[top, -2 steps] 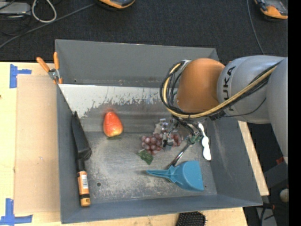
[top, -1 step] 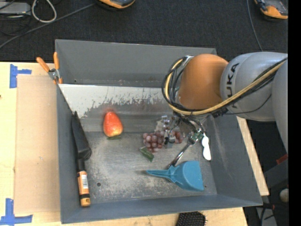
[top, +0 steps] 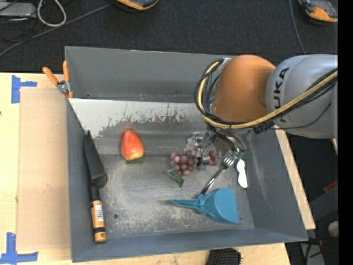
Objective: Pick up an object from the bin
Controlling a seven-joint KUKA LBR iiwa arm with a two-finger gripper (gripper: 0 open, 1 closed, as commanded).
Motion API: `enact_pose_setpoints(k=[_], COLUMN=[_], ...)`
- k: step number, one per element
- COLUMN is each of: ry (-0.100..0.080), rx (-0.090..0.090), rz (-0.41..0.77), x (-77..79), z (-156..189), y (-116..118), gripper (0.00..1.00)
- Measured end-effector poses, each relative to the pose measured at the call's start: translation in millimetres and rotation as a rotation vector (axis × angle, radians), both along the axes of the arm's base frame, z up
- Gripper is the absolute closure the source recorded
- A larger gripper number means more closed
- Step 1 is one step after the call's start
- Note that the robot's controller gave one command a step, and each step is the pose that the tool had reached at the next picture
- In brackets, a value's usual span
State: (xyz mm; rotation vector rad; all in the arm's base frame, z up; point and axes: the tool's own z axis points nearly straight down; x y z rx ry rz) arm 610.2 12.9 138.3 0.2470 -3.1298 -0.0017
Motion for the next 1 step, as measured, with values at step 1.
enact_pose_setpoints(k=[1], ry=[-0.01], rx=[0.0], rz=[0.001], x=[2.7], z=[49.3], y=[0.7], gripper=[1.0])
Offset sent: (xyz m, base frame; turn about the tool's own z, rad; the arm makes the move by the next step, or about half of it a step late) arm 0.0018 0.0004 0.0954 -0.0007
